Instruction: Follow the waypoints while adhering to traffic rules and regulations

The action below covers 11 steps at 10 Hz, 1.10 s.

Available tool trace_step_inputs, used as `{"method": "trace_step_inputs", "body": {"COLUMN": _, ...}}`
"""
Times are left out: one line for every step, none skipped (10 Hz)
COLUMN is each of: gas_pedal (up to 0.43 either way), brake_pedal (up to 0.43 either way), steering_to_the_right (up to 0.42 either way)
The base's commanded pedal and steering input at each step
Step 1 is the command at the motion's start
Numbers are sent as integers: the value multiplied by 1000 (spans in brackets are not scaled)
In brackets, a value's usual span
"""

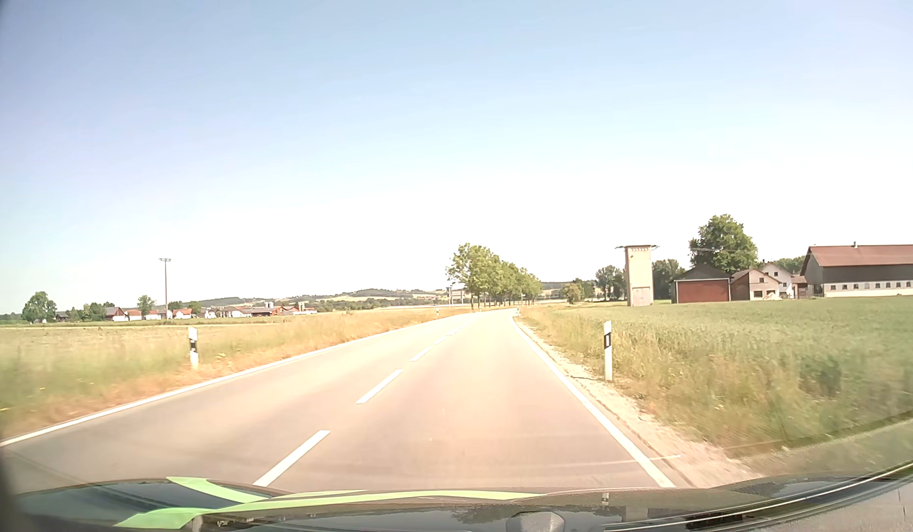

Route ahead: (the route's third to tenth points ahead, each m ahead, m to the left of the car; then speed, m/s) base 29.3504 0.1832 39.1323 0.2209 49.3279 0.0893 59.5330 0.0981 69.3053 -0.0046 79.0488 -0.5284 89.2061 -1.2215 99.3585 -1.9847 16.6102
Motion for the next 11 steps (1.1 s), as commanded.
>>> {"method": "trace_step_inputs", "body": {"gas_pedal": 339, "brake_pedal": 0, "steering_to_the_right": 0}}
{"method": "trace_step_inputs", "body": {"gas_pedal": 287, "brake_pedal": 0, "steering_to_the_right": 0}}
{"method": "trace_step_inputs", "body": {"gas_pedal": 287, "brake_pedal": 0, "steering_to_the_right": -1}}
{"method": "trace_step_inputs", "body": {"gas_pedal": 287, "brake_pedal": 0, "steering_to_the_right": -1}}
{"method": "trace_step_inputs", "body": {"gas_pedal": 287, "brake_pedal": 0, "steering_to_the_right": -1}}
{"method": "trace_step_inputs", "body": {"gas_pedal": 299, "brake_pedal": 0, "steering_to_the_right": -1}}
{"method": "trace_step_inputs", "body": {"gas_pedal": 299, "brake_pedal": 0, "steering_to_the_right": -1}}
{"method": "trace_step_inputs", "body": {"gas_pedal": 299, "brake_pedal": 0, "steering_to_the_right": 0}}
{"method": "trace_step_inputs", "body": {"gas_pedal": 287, "brake_pedal": 0, "steering_to_the_right": -1}}
{"method": "trace_step_inputs", "body": {"gas_pedal": 268, "brake_pedal": 0, "steering_to_the_right": -4}}
{"method": "trace_step_inputs", "body": {"gas_pedal": 268, "brake_pedal": 0, "steering_to_the_right": -7}}
